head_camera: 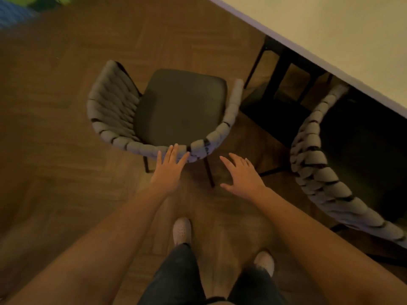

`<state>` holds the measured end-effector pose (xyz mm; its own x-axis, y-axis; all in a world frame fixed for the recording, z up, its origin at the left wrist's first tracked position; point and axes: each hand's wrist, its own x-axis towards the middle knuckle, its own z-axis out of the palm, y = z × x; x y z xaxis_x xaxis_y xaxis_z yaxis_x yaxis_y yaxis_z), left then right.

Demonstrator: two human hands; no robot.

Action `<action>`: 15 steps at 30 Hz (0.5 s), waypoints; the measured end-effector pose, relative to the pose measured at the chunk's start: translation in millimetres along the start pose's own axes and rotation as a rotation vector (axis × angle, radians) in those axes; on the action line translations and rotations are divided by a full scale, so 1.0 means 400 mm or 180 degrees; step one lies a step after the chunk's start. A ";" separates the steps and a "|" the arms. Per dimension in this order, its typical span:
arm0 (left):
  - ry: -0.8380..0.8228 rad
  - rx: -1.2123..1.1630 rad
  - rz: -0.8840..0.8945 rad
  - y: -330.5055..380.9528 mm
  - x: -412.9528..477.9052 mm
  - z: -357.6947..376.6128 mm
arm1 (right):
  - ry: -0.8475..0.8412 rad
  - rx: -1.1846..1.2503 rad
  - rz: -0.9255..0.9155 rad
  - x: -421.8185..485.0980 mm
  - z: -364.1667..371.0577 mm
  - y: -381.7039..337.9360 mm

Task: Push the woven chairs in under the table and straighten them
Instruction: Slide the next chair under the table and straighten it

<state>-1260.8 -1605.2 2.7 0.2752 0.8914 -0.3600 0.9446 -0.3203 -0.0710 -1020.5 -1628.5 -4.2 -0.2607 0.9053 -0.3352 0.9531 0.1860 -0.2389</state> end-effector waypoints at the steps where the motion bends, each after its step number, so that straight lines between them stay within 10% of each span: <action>1: -0.0057 0.0012 -0.0060 -0.069 -0.004 0.001 | 0.0000 0.0011 0.0009 0.039 0.002 -0.045; 15: -0.0782 0.0769 -0.0048 -0.495 0.113 -0.007 | -0.0427 -0.0098 -0.0083 0.332 -0.034 -0.294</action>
<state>-1434.8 -1500.8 3.0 0.1824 0.8022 -0.5685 0.8706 -0.4004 -0.2857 -1165.0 -1525.1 -8.3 -0.3016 0.8413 -0.4486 0.9495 0.2222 -0.2217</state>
